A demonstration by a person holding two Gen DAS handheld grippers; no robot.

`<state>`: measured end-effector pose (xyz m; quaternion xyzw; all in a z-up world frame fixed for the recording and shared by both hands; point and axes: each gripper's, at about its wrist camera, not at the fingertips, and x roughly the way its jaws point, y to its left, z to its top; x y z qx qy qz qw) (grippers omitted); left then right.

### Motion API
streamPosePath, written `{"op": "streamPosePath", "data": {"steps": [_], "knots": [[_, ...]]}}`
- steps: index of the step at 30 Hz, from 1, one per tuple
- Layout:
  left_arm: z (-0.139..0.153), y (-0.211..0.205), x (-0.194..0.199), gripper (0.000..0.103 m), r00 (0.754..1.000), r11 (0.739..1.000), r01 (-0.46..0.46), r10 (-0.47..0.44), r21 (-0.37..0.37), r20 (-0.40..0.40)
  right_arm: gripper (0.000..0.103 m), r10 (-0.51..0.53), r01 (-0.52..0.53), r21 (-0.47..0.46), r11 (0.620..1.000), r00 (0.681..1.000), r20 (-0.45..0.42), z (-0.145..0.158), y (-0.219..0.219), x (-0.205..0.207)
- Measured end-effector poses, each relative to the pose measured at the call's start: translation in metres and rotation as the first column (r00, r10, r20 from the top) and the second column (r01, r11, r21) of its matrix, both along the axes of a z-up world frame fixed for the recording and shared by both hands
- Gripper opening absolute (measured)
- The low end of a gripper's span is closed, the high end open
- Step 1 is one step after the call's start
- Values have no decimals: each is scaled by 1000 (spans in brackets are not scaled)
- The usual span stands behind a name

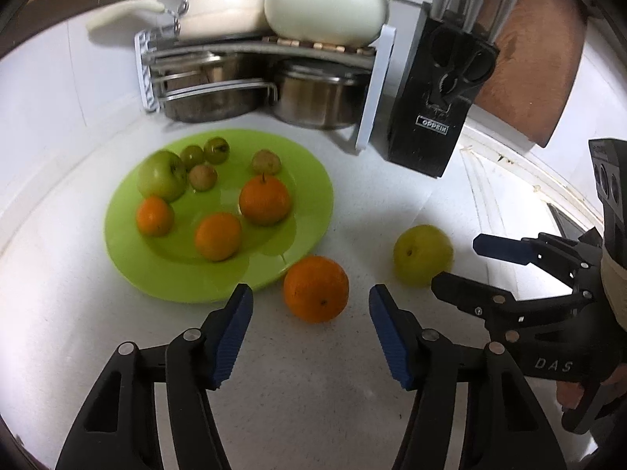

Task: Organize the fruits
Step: 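Move left tool toward the loose orange while right tool approaches the large yellow-green fruit, then close left tool on the orange while right tool grasps the large yellow-green fruit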

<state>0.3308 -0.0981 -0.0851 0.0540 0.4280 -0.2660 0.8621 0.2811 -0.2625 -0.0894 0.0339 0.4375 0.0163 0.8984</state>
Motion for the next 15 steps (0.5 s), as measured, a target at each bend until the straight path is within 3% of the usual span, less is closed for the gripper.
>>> {"op": "streamPosePath", "data": {"steps": [8, 15], "knots": [[-9, -6, 10, 47, 998, 1000, 5, -7, -24, -65, 69, 14, -13, 32, 999, 1000, -24, -10, -1, 10], [-13, -11, 17, 46, 996, 1000, 4, -6, -26, -87, 65, 26, -25, 44, 999, 999, -29, -14, 0, 17]]}}
